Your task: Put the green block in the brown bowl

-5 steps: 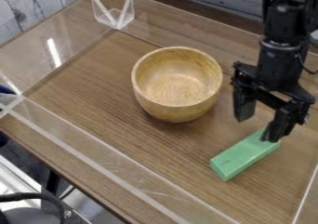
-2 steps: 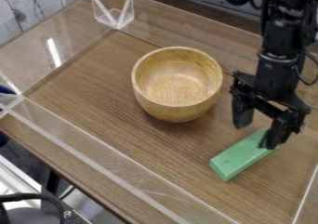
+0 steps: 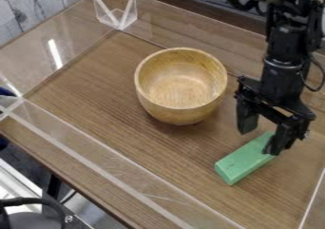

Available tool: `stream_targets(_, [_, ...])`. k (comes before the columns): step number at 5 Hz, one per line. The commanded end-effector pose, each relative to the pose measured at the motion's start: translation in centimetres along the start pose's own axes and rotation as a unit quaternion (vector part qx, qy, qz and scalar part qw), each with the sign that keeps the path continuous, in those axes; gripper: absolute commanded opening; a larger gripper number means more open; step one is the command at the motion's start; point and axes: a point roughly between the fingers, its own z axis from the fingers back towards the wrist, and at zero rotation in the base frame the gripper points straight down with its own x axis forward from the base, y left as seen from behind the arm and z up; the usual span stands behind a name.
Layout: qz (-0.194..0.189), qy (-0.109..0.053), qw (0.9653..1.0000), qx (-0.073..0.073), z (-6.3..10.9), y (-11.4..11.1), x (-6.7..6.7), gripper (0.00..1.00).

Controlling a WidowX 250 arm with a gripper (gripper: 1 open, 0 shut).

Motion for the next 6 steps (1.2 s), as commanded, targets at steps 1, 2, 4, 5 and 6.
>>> stream_targets(1, [-0.003,-0.021,0.9998,0.003,0.8,0.1,0.5,1.0])
stream_targets(2, [-0.002,-0.019,0.9998,0.004,0.5,0.2,0.6,1.0])
stream_targets(4, [0.0,-0.016,0.9999,0.005,-0.3,0.4,0.8,1.0])
stream_targets(5, [0.0,-0.014,0.9999,0.006,-0.6,0.4,0.9,1.0])
stream_targets(6, [0.001,-0.013,0.9999,0.007,-0.9,0.5,0.9,1.0])
